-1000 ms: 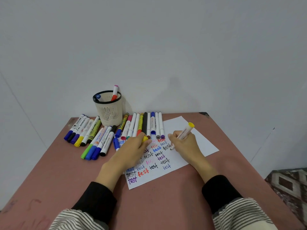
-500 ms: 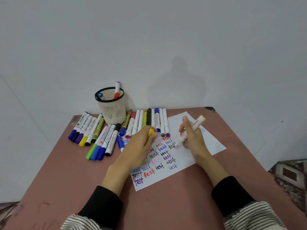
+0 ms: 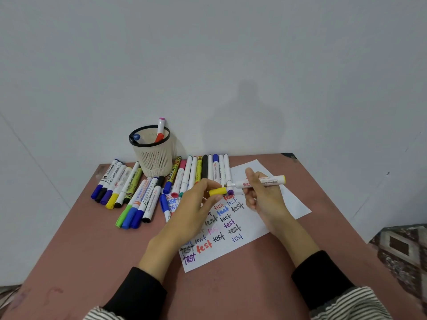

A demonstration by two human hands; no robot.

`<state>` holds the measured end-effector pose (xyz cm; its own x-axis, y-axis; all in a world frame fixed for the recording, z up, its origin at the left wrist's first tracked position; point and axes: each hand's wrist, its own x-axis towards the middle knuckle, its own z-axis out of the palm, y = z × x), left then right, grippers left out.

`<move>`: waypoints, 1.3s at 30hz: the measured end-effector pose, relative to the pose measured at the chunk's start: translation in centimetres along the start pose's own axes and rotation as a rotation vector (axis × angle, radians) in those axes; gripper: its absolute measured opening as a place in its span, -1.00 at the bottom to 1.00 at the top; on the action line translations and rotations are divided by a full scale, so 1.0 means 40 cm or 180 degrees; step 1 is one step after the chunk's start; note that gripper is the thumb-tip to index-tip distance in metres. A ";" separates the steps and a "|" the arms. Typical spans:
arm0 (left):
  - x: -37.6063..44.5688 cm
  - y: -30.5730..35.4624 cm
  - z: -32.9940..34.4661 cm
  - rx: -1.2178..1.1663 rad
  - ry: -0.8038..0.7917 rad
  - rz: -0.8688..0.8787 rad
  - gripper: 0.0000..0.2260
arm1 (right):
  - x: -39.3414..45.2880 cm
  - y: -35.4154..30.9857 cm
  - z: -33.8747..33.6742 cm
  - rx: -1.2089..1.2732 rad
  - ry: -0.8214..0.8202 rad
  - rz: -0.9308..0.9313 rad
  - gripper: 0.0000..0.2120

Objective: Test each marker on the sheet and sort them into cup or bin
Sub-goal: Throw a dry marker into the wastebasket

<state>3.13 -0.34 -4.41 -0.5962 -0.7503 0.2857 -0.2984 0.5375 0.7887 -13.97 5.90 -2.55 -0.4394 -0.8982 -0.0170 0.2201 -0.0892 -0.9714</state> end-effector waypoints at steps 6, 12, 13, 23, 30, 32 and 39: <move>0.000 0.000 0.004 -0.0297 0.0128 -0.0104 -0.88 | -0.004 -0.002 -0.006 0.0107 0.0216 -0.0101 -0.65; -0.001 0.016 0.020 -0.0410 0.0111 -0.0027 -0.91 | -0.014 0.011 0.019 -0.0090 0.0106 -0.0188 -0.61; -0.003 0.016 0.021 -0.0387 0.0097 -0.0029 -0.91 | -0.013 0.014 0.019 -0.0105 0.0128 -0.0234 -0.60; -0.013 0.024 0.044 -0.0018 -0.0224 0.0144 -0.81 | -0.017 0.024 0.008 -0.0028 -0.0112 -0.0235 -0.57; -0.010 0.078 0.111 0.0003 0.0306 0.0015 -0.82 | -0.030 -0.002 -0.041 0.0523 0.0320 0.0047 -0.67; -0.018 0.109 0.162 0.0018 0.0520 -0.0083 -0.75 | -0.050 -0.026 -0.093 0.0495 0.0626 -0.0064 -0.69; -0.012 0.231 0.390 0.0547 0.0272 0.0299 -0.76 | -0.143 -0.111 -0.400 0.0248 0.1525 -0.0518 -0.73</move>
<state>-10.95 11.00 -5.75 -0.5642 -0.7198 0.4044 -0.3717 0.6588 0.6541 -26.38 18.32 -1.93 -0.8194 -0.5732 0.0087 0.1717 -0.2597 -0.9503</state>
